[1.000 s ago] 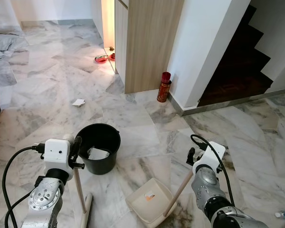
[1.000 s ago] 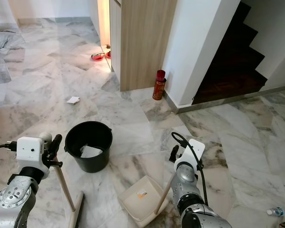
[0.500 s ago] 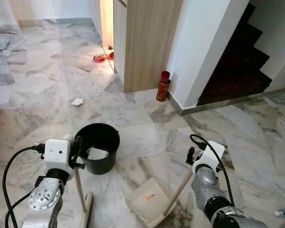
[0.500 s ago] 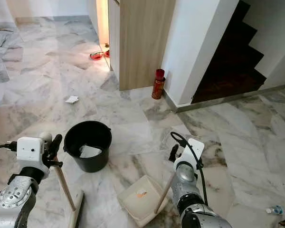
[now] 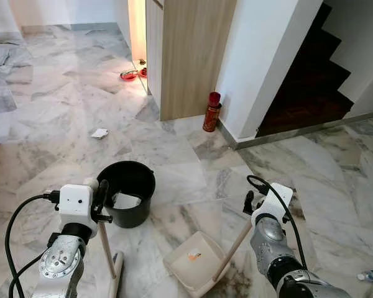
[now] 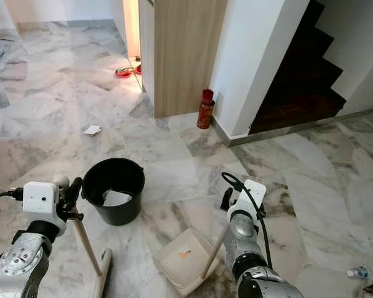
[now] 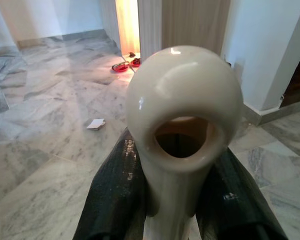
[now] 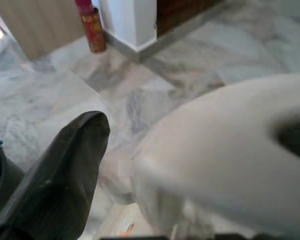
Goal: Sweep floor
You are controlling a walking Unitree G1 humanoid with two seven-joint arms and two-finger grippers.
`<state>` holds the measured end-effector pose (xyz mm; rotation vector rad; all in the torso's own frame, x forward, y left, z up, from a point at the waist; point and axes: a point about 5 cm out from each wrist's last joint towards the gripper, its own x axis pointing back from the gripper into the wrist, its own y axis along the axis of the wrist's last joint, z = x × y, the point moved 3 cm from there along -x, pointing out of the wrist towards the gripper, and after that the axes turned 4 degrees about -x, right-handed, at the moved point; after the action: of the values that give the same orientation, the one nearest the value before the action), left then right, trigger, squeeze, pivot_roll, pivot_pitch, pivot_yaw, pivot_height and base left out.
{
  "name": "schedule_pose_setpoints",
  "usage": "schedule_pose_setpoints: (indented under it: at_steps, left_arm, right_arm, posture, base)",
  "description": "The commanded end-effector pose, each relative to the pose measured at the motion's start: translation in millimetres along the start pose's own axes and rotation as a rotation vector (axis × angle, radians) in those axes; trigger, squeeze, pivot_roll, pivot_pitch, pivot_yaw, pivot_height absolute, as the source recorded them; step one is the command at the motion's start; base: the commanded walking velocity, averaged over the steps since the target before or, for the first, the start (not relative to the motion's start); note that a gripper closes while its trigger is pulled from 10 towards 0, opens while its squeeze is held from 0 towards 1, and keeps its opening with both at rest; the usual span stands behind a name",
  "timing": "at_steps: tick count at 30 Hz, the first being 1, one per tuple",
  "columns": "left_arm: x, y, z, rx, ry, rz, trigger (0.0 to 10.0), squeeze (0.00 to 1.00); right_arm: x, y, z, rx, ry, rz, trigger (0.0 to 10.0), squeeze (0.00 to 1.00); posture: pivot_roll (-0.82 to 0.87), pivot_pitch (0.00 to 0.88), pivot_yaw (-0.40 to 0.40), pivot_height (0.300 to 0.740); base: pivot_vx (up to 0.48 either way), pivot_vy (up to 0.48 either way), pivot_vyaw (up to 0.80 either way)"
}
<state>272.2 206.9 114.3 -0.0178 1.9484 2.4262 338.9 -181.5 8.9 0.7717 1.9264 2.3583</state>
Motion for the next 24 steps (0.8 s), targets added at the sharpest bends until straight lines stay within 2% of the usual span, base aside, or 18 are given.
schedule_pose_setpoints:
  at_steps: [1,5,8,10,17,19,24]
  left_arm:
    - [1.5,1.0,-1.8,-0.013,-0.005,-0.015,10.0,0.00]
    - [2.1,0.1,-1.7,-0.015,-0.007,-0.015,10.0,0.00]
    - [2.0,-0.2,-1.8,-0.018,-0.009,-0.015,10.0,0.00]
    - [1.3,-0.1,-1.8,-0.023,-0.014,-0.016,10.0,0.00]
    - [-0.4,2.5,6.2,-0.049,-0.026,-0.016,10.0,0.00]
    - [-4.8,4.1,9.7,-0.058,-0.021,-0.020,10.0,0.00]
    - [-9.1,6.0,8.0,-0.061,-0.027,-0.029,10.0,0.00]
  right_arm:
    - [-1.2,5.4,-8.5,0.017,-0.006,-0.036,10.0,0.00]
    - [0.8,-4.8,-18.2,-0.001,-0.035,0.003,10.0,0.00]
    - [2.4,-9.3,-21.2,-0.051,-0.055,0.016,10.0,0.00]
    - [2.9,-10.0,-20.7,-0.047,-0.054,0.015,10.0,0.00]
    - [5.4,-12.9,-7.9,-0.068,-0.039,0.020,10.0,0.00]
    - [6.0,-12.0,0.7,-0.074,-0.017,0.019,10.0,0.00]
    - [5.8,-10.8,5.0,-0.066,-0.002,0.017,10.0,0.00]
  posture:
    - [0.26,0.052,-0.133,0.740]
    - [0.26,0.045,-0.130,0.740]
    - [0.27,0.038,-0.126,0.740]
    - [0.28,0.033,-0.114,0.740]
    - [0.30,0.020,-0.082,0.740]
    - [0.30,0.013,-0.073,0.740]
    - [0.30,0.004,-0.072,0.740]
  base:
    - [0.000,0.000,0.00]
    - [0.000,0.000,0.00]
    - [0.000,0.000,0.00]
    - [0.000,0.000,0.00]
    - [0.000,0.000,0.00]
    - [0.000,0.000,0.00]
    - [0.000,0.000,0.00]
